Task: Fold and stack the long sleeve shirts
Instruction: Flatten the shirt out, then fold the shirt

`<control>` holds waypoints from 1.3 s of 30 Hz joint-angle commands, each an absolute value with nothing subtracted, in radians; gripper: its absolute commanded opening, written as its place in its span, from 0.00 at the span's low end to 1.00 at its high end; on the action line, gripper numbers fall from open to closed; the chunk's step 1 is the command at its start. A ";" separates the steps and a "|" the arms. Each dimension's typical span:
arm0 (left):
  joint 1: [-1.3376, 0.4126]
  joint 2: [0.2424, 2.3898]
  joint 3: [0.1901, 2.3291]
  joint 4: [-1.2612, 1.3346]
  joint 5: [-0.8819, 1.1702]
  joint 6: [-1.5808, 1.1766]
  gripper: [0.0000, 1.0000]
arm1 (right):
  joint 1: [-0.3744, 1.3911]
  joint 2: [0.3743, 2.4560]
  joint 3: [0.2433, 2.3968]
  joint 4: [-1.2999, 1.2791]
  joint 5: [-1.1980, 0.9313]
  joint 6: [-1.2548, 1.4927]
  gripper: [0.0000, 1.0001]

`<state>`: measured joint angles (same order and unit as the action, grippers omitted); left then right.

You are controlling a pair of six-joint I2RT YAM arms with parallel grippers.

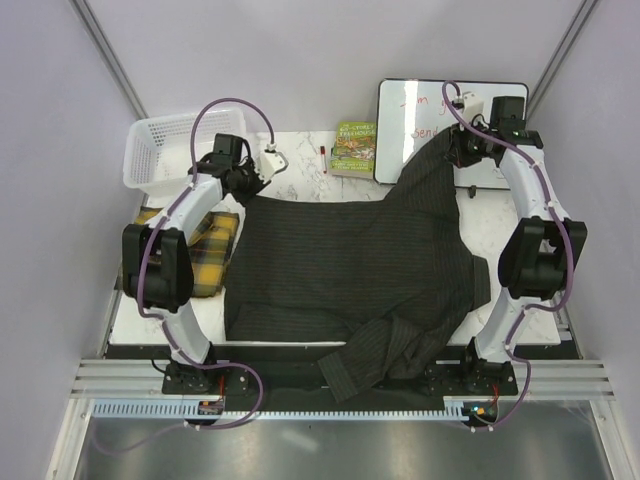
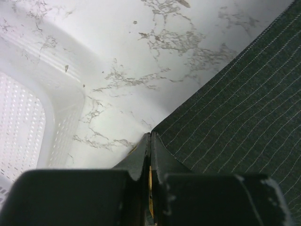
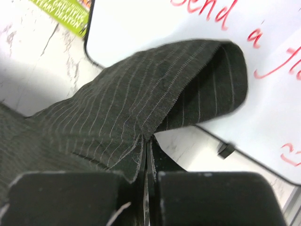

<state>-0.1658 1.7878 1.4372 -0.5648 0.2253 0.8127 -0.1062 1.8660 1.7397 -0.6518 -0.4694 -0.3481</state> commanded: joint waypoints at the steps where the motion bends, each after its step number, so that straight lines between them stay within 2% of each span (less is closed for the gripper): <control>1: -0.163 1.874 1.512 -0.496 0.178 0.802 0.02 | -0.101 1.943 1.868 -0.620 -0.462 -0.356 0.00; 8: -0.163 1.881 1.507 -0.465 0.216 0.770 0.02 | -0.092 1.962 1.862 -0.626 -0.472 -0.365 0.00; 18: -0.163 1.623 1.246 -0.495 0.304 0.917 0.02 | -0.092 1.646 1.548 -0.660 -0.503 -0.466 0.00; 33: -0.163 1.369 0.968 -0.560 0.334 1.068 0.02 | -0.091 1.378 1.253 -0.813 -0.479 -0.624 0.00; 39: -0.163 1.358 0.902 -0.587 0.319 1.121 0.02 | -0.091 1.345 1.149 -0.850 -0.480 -0.682 0.00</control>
